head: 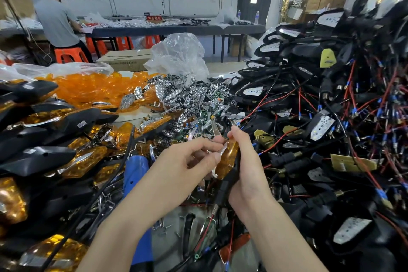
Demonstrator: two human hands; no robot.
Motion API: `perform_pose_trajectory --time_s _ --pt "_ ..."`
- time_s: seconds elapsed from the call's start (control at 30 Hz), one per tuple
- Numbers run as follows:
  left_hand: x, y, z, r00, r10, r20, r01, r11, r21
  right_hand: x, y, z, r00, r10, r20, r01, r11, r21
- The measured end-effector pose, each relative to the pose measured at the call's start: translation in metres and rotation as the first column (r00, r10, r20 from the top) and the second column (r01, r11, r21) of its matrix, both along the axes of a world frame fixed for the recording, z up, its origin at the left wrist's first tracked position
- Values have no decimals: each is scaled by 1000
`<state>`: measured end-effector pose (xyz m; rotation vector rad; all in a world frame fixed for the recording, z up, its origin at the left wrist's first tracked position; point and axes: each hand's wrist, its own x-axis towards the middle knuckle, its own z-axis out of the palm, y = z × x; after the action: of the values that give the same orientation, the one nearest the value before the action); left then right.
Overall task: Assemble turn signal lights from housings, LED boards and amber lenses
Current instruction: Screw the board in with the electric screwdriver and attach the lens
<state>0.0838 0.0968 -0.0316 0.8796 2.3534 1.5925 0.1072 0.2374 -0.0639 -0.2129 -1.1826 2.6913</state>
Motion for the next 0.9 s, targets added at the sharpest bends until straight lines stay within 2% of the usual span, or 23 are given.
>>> perform_pose_trajectory --time_s 0.17,0.37,0.5,0.63,0.77,0.9 --pt "1 -2 0 998 -42 53 43 999 -7 0 0 4 998 8 56 -5 999 -43" --pt "-1 0 -1 1000 20 19 -19 999 -45 2 1 5 998 -1 61 5 997 -77" --pt "0 -3 -2 1000 18 23 -15 989 -148 4 1 10 998 15 55 -8 992 -122" --pt "4 2 -1 964 -28 264 60 992 -113 3 2 9 999 17 46 -7 977 -211" --pt "12 8 1 880 -136 456 184 981 -61 6 6 7 996 84 11 -81 987 -140" --pt "14 8 -1 868 -168 467 230 970 -78 7 8 5 993 114 -8 -114 988 -101"
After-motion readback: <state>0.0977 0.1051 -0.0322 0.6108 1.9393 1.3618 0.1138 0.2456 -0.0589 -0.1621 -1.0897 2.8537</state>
